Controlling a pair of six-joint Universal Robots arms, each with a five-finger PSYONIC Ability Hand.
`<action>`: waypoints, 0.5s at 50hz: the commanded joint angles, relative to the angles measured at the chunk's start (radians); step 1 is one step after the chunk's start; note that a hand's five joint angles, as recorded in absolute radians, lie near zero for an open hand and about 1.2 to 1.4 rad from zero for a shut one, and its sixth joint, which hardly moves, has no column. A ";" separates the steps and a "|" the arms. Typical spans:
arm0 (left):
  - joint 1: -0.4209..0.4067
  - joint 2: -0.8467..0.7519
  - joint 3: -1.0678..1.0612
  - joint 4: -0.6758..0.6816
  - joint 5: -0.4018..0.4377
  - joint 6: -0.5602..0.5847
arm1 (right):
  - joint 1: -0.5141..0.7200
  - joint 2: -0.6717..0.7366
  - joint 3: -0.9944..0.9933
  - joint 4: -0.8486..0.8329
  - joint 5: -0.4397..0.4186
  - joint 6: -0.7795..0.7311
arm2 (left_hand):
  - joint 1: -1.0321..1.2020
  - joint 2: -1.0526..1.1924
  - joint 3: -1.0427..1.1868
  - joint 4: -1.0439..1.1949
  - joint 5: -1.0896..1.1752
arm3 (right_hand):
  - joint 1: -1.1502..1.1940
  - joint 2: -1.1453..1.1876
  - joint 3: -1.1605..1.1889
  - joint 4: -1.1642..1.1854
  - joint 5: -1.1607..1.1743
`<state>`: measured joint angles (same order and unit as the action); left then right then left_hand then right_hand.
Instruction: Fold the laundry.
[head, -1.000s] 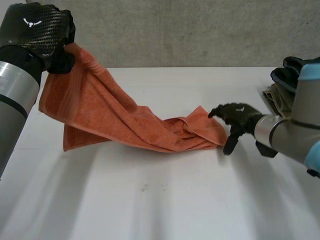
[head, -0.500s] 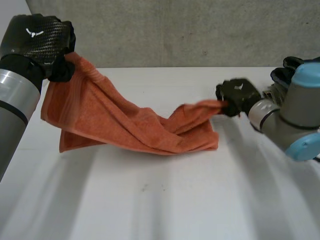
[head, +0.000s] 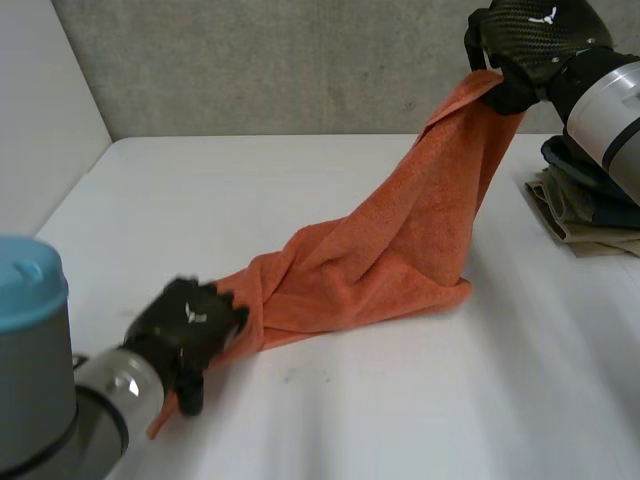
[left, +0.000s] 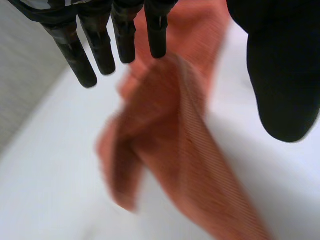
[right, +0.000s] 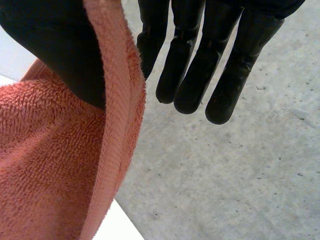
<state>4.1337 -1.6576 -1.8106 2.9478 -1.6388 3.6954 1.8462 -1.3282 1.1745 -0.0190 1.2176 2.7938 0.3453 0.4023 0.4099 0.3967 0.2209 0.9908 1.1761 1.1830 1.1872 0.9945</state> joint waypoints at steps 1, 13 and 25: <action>0.063 -0.004 0.244 0.140 -0.006 -0.021 | 0.014 -0.040 0.043 0.005 -0.015 0.004 | -0.120 -0.177 -0.185 -0.171 -0.170 | 0.405 0.220 0.213 0.209 0.227; 0.092 -0.448 0.606 0.249 0.183 -0.092 | 0.073 -0.264 0.126 -0.002 -0.180 0.032 | -0.091 -0.148 -0.155 -0.142 -0.141 | 0.405 0.220 0.213 0.209 0.227; 0.123 -0.720 0.757 0.053 0.502 -0.100 | 0.057 -0.330 0.154 -0.002 -0.199 0.104 | 0.128 0.071 0.063 0.076 0.078 | 0.405 0.220 0.213 0.209 0.227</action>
<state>4.2528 -2.2895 -1.0943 3.0492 -1.2226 3.5972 1.9075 -1.6547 1.3213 -0.0215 1.0162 2.8767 0.2607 0.2465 0.2514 0.2434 0.0648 0.9905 1.1760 1.1830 1.1873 0.9946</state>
